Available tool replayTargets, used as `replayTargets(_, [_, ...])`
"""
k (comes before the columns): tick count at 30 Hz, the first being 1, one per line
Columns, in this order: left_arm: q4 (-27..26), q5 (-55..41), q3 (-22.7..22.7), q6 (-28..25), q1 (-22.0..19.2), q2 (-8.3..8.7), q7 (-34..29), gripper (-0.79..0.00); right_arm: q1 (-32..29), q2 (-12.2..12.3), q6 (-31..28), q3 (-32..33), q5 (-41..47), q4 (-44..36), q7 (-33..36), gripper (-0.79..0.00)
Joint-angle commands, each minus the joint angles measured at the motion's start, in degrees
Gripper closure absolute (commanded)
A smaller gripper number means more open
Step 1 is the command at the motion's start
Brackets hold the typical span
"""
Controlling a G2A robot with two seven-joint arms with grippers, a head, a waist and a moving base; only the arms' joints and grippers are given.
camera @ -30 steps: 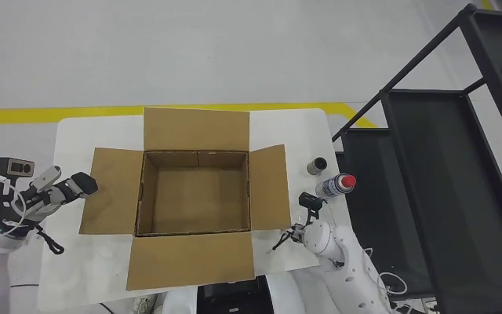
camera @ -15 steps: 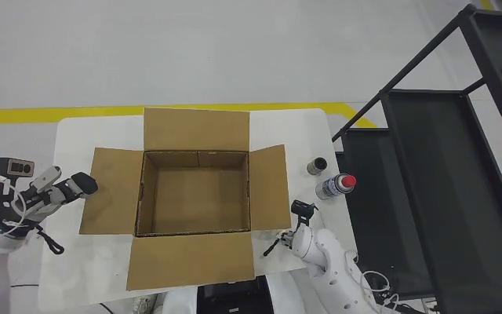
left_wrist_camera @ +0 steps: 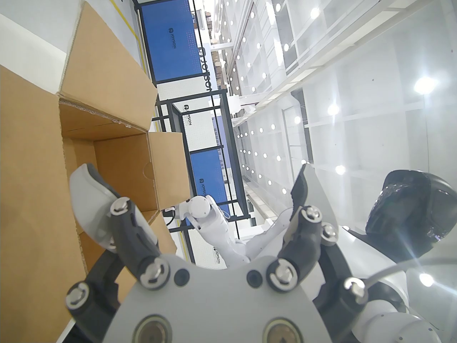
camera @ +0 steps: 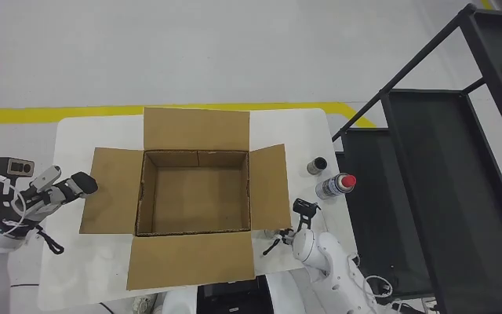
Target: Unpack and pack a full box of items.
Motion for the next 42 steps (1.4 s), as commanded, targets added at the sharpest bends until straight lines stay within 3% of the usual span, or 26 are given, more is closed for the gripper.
replayTargets(1, [0.00,0.00,0.00,0.00,0.00,0.00,0.00,-0.785,-2.30,0.15,-0.76,1.06,1.01,-3.65,-1.64,-0.785])
replayTargets(8, [0.00,0.00,0.00,0.00,0.00,0.00,0.00,-0.785,-12.29,0.80,-7.18,6.61,7.64,-15.16,-8.03,-0.785])
replayTargets(12, [0.00,0.00,0.00,0.00,0.00,0.00,0.00,-0.785,-18.57,1.37,-22.63,11.95,18.68,-19.10,-14.02,-0.785])
replayTargets(17, [0.00,0.00,0.00,0.00,0.00,0.00,0.00,-0.785,-24.65,2.16,-43.87,20.68,32.38,-16.59,-21.32,-0.785])
replayTargets(20, [0.00,0.00,0.00,0.00,0.00,0.00,0.00,-0.785,-25.72,2.57,-50.93,23.68,36.85,-14.11,-22.28,-0.785])
replayTargets(23, [0.00,0.00,0.00,0.00,0.00,0.00,0.00,-0.785,-25.26,2.86,-53.93,24.48,38.89,-12.68,-21.87,-0.785])
replayTargets(42, [0.00,0.00,0.00,0.00,0.00,0.00,0.00,-0.785,-25.26,2.86,-53.93,24.48,38.89,-12.68,-21.87,-0.785])
